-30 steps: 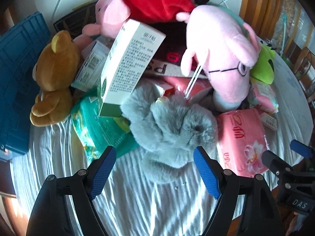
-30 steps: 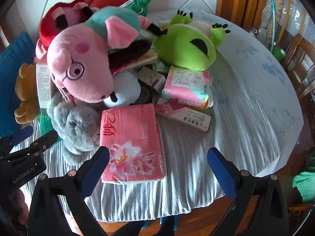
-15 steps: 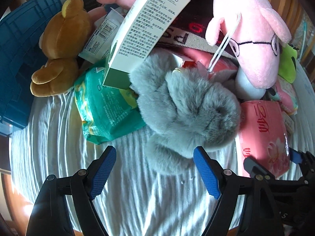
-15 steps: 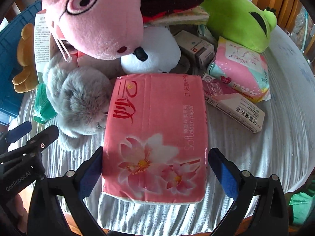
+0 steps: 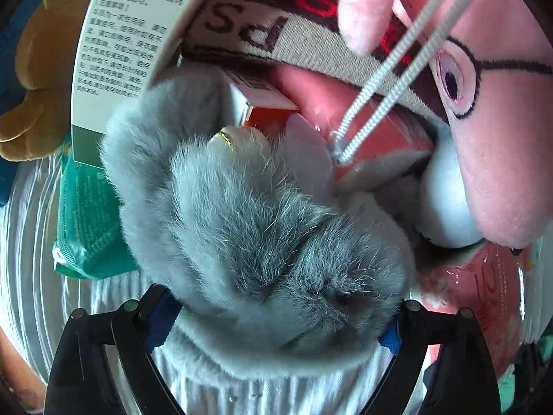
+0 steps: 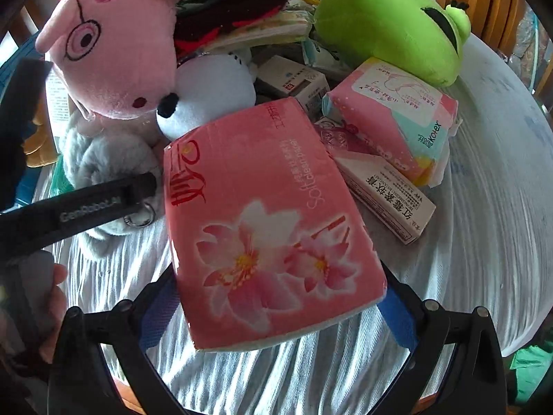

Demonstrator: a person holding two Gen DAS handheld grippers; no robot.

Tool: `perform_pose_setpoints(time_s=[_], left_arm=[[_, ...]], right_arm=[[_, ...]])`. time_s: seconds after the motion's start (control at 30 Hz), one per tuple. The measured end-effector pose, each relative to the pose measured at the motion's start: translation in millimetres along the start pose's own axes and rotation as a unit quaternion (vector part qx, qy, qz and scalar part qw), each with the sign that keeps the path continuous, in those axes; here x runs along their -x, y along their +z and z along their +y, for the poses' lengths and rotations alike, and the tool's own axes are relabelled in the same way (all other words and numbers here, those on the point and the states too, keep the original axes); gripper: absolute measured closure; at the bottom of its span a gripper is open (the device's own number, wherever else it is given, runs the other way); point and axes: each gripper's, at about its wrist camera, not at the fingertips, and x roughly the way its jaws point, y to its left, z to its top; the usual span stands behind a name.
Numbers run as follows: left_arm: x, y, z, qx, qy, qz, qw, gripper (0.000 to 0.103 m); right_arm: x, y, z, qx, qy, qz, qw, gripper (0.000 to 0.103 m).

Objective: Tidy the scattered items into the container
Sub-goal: 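Grasp the grey bunny with the left tool while the right grasps a tissue pack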

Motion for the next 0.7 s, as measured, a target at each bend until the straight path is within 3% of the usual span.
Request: perform_pose_setpoints(time_s=[0.03, 0.13, 0.3, 0.5, 0.7], left_arm=[[4, -4, 0, -0.006, -0.002, -0.004, 1.0, 0.031], [13, -17, 1, -0.02, -0.006, -0.013, 0.9997, 0.044], [30, -49, 18, -0.037, 0.012, -0.01, 0.9992, 0.051], [48, -75, 34, -0.048, 0.025, -0.002, 0.9985, 0.048], [67, -63, 33, -0.036, 0.031, -0.03, 0.9984, 0.026]], right_arm=[[-2, 0, 1, 0.002, 0.0, -0.002, 1.0, 0.0], [-4, 1, 9, 0.016, -0.007, -0.009, 1.0, 0.0], [-3, -2, 21, 0.028, 0.0, -0.006, 1.0, 0.003], [0, -15, 47, 0.052, 0.027, 0.002, 0.998, 0.004], [4, -15, 58, 0.057, 0.016, -0.004, 0.998, 0.003]])
